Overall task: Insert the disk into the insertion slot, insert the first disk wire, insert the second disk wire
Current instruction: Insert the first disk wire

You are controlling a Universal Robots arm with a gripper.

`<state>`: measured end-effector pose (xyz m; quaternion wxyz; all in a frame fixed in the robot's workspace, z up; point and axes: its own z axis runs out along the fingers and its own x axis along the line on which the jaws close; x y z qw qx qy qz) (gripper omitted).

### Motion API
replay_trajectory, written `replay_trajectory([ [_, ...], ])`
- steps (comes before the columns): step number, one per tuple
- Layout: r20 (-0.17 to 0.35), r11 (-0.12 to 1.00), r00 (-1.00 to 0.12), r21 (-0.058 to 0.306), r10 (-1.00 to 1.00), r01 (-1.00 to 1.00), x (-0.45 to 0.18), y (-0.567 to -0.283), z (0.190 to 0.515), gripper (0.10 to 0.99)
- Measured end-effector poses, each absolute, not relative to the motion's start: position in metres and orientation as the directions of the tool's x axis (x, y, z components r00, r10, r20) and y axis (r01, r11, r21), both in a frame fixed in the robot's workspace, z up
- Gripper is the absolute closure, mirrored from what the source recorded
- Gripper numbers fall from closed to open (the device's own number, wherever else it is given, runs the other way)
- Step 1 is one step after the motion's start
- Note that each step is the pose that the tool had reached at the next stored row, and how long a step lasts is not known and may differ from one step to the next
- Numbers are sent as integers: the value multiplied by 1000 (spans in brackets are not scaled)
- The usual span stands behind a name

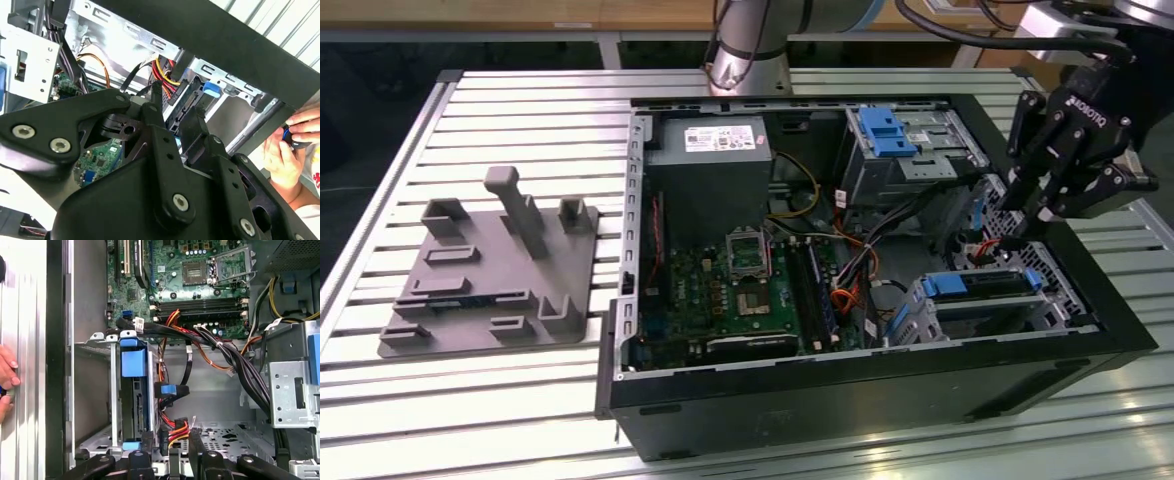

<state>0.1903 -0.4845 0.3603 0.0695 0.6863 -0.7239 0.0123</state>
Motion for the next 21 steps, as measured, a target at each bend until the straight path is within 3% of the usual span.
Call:
replay_trajectory([
  [6,119,58,-47,85,-992,-995,193,-484,356,686],
  [9,128,59,-47,86,-991,-995,194,-484,353,820],
  [21,167,42,-26,91,-986,-995,194,-483,341,820],
])
